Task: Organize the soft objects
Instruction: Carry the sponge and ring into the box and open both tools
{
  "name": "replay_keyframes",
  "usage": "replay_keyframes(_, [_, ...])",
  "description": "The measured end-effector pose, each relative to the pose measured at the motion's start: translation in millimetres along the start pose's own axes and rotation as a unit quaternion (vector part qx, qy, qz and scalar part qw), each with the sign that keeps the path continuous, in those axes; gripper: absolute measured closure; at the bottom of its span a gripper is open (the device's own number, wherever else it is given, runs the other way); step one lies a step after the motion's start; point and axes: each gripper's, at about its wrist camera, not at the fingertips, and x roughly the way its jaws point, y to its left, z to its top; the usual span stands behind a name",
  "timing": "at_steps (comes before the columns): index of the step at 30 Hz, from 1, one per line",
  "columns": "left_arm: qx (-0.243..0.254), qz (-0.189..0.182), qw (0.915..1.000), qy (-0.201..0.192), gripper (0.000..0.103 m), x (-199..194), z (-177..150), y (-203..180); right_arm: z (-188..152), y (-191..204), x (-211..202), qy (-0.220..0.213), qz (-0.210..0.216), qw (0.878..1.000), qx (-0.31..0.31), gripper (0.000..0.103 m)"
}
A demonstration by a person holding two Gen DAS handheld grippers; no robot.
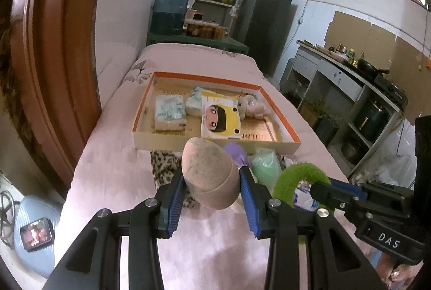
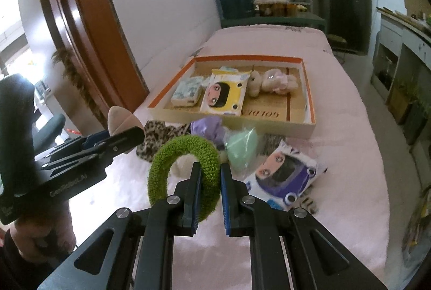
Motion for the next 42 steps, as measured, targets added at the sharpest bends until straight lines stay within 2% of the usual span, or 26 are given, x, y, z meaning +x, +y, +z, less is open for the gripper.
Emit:
replay_keyframes(17, [0.001,0.013,0.9999,-0.001,0.063,28,40,3,41,-23,23,0.002,-0.004,1.000,0.015,0.090])
replay_keyframes(42, [0.008,0.041,0.9991,0.006,0.063,92,87,17,88,-71,64,0.001,-0.019,0.999,0.041,0.090])
